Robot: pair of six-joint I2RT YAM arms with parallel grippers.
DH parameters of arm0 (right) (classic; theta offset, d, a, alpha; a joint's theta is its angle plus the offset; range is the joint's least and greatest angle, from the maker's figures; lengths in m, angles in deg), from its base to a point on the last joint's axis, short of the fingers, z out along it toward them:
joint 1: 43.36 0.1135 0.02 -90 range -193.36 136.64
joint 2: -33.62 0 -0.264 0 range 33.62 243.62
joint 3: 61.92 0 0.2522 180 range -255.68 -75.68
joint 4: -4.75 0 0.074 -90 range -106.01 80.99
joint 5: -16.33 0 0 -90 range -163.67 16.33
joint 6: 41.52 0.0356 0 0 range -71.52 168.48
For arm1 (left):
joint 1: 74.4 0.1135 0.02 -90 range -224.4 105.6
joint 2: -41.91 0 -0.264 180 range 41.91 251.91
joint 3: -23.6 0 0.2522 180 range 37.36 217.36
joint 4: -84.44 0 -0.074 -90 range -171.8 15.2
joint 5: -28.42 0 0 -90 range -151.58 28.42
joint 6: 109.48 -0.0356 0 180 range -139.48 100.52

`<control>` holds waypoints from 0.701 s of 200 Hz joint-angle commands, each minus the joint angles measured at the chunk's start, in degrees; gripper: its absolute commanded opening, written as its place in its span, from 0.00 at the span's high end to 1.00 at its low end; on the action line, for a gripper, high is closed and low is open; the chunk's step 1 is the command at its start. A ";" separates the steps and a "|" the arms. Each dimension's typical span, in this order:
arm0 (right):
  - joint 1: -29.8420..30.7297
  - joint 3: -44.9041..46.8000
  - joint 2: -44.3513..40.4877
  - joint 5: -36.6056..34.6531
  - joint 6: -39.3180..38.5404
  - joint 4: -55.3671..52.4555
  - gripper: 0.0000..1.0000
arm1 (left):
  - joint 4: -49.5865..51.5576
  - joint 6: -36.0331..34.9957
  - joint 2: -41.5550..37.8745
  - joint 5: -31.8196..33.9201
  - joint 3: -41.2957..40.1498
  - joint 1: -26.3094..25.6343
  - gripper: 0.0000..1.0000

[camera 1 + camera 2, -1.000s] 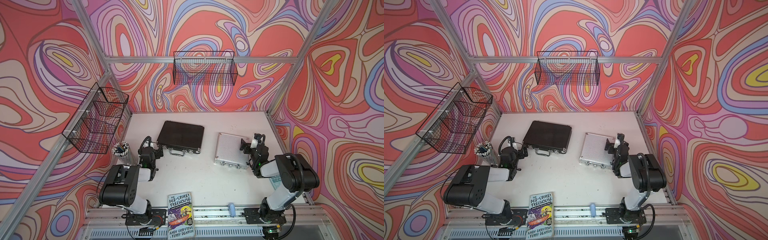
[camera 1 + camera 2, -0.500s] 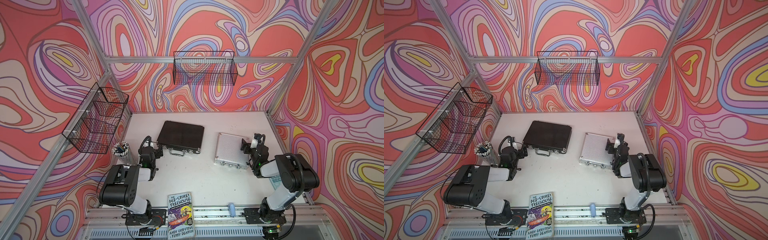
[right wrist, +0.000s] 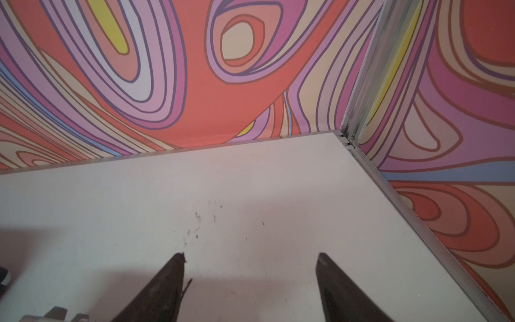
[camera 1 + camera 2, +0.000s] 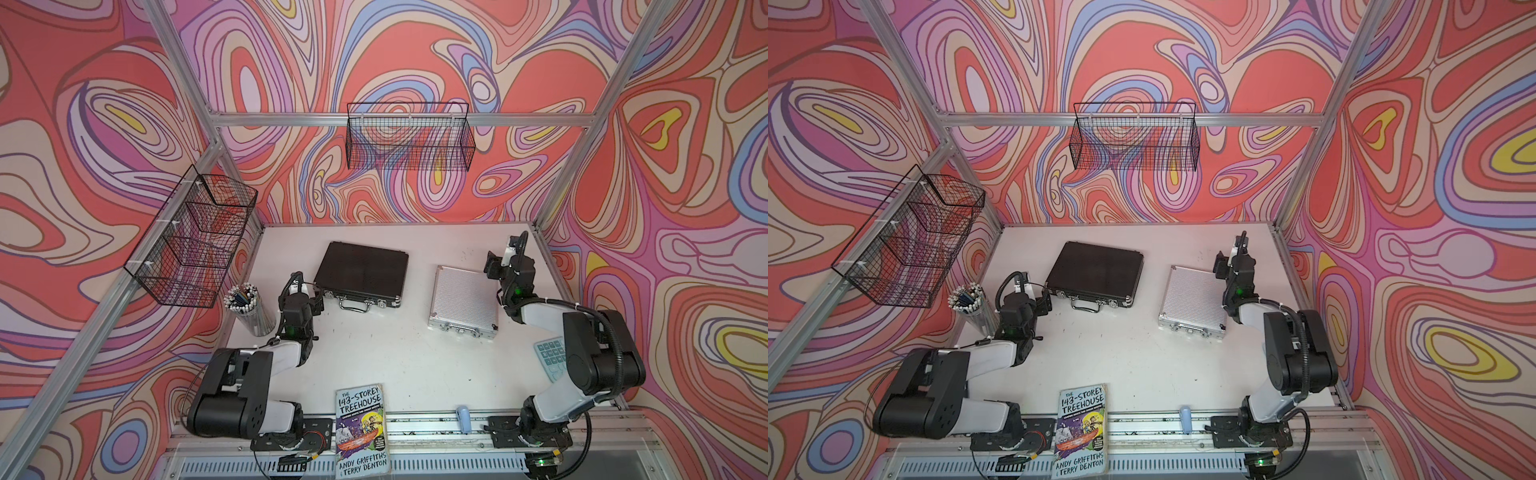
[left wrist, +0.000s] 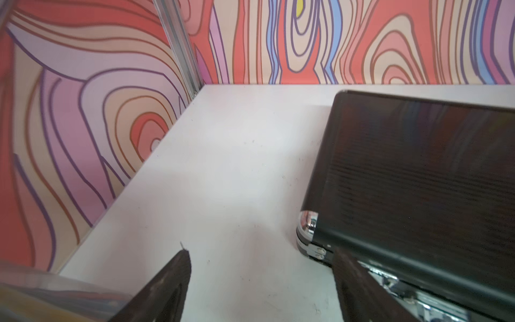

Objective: Open the poker set cases
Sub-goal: Move the poker set case to the center of the board.

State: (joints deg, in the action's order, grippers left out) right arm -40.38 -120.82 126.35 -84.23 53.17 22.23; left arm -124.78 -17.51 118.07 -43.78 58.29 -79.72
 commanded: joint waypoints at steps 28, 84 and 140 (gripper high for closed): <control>0.82 -8.33 -1.80 -0.58 12.26 -23.53 0.28 | 19.01 2.72 -7.18 1.59 14.54 -5.40 0.22; 0.83 -11.27 -6.37 1.08 20.23 -39.65 0.29 | 34.82 2.89 4.07 -11.06 34.18 -22.56 0.22; -2.73 -11.28 -7.91 11.02 23.21 -48.56 0.32 | 50.64 9.71 19.79 -26.63 54.12 -32.74 0.30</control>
State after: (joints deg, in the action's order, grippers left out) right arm -41.05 -133.08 120.32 -79.27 73.25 -20.67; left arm -85.31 -11.91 133.43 -62.12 105.57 -109.84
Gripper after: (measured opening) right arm 0.689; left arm 0.717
